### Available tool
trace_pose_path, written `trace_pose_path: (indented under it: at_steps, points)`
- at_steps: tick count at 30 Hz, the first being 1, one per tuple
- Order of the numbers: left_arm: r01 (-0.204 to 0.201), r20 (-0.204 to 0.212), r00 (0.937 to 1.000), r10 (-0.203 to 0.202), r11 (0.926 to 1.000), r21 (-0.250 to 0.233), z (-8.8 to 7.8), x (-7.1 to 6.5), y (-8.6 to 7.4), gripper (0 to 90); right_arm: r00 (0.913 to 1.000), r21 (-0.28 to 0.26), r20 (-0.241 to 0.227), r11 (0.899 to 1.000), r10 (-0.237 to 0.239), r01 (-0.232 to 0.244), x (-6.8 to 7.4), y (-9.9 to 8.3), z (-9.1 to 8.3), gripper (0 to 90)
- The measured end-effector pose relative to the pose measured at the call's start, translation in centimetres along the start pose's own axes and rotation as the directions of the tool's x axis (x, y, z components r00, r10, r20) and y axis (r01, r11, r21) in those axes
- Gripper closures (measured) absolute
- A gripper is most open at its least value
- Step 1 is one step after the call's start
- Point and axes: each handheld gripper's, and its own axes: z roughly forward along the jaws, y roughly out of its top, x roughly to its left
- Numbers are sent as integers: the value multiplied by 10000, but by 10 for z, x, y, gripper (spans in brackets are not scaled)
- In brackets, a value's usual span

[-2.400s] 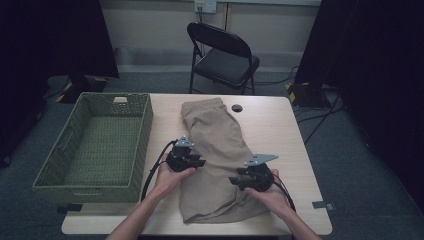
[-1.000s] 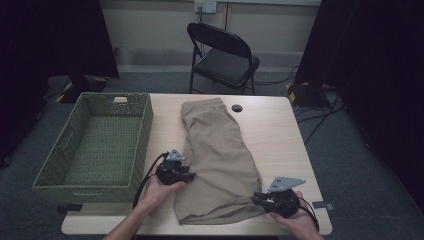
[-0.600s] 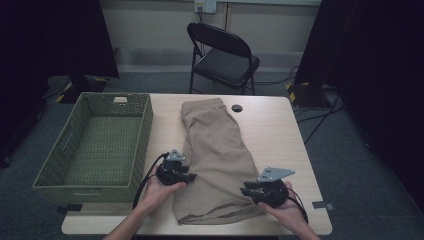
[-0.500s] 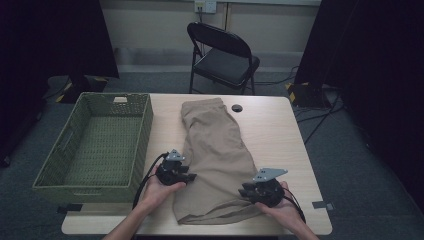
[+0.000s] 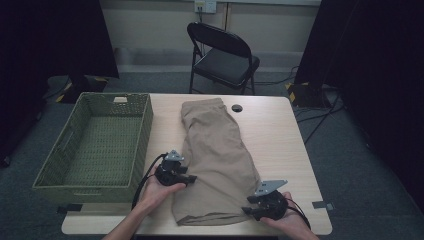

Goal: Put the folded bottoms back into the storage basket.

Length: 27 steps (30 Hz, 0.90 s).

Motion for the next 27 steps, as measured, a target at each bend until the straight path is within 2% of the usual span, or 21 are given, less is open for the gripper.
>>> trace_pose_path:
  at_steps: [3, 4, 5, 7, 9, 11, 14, 15, 16, 17, 19, 20, 22, 24, 27]
  points:
    - [-175, -101, 9998, 176, 9998, 34, -3, -3, 1, 393, 9998, -29, 199, 10000, -28, 28, 0, 2, -1, 495]
    - [-254, -49, 9997, 254, 9997, 57, -5, -5, 2, 396, 9980, -704, 561, 9972, 293, -253, -5, 10, -7, 506]
    - [-317, 34, 9995, 317, 9994, 158, -7, -8, 2, 409, 9971, -972, 625, 9945, 442, -380, -8, 13, -9, 530]
    - [-331, -25, 9994, 333, 9986, 416, -6, -10, 0, 443, 9922, -1401, 931, 9877, 831, -696, -17, 21, -13, 565]
    - [-583, 47, 9983, 581, 9958, 700, -7, -12, -3, 453, 9863, -1710, 1214, 9812, 1114, -897, -30, 30, -13, 585]
    - [-605, 46, 9982, 603, 9957, 700, -8, -13, -7, 455, 9807, -1822, 1516, 9786, 1236, -951, -42, 40, -8, 605]
    - [-537, 126, 9985, 530, 9967, 613, -10, -13, -10, 453, 9791, -1757, 1666, 9806, 1165, -868, -56, 57, 8, 627]
    - [-537, 126, 9985, 530, 9967, 613, -10, -13, -10, 454, 9791, -1757, 1666, 9806, 1165, -868, -56, 57, 8, 627]
    - [-508, 99, 9987, 503, 9966, 647, -11, -13, -10, 454, 9804, -1573, 1707, 9850, 979, -710, -59, 61, 15, 654]
    - [-474, 53, 9989, 472, 9971, 592, -11, -14, -11, 451, 9801, -1233, 1690, 9888, 1041, -838, -65, 63, 30, 672]
    - [-432, 130, 9990, 426, 9977, 526, -12, -13, -13, 440, 9772, -737, 1919, 9942, 914, -786, -68, 60, 39, 652]
    - [-393, 151, 9991, 385, 9975, 584, -13, -13, -13, 437, 9777, -599, 1899, 9950, 902, -801, -69, 57, 41, 641]
    - [-246, 362, 9991, 227, 9983, 532, -14, -12, -13, 430, 9771, -650, 1910, 9945, 934, -824, -70, 51, 40, 637]
    - [-90, 323, 9994, 81, 9996, 276, -17, -12, -12, 422, 9752, -624, 2000, 9945, 946, -837, -68, 46, 36, 604]
    - [-158, 153, 9998, 159, 9999, -37, -21, -11, -9, 429, 9783, -572, 1862, 9950, 913, -820, -64, 38, 30, 591]
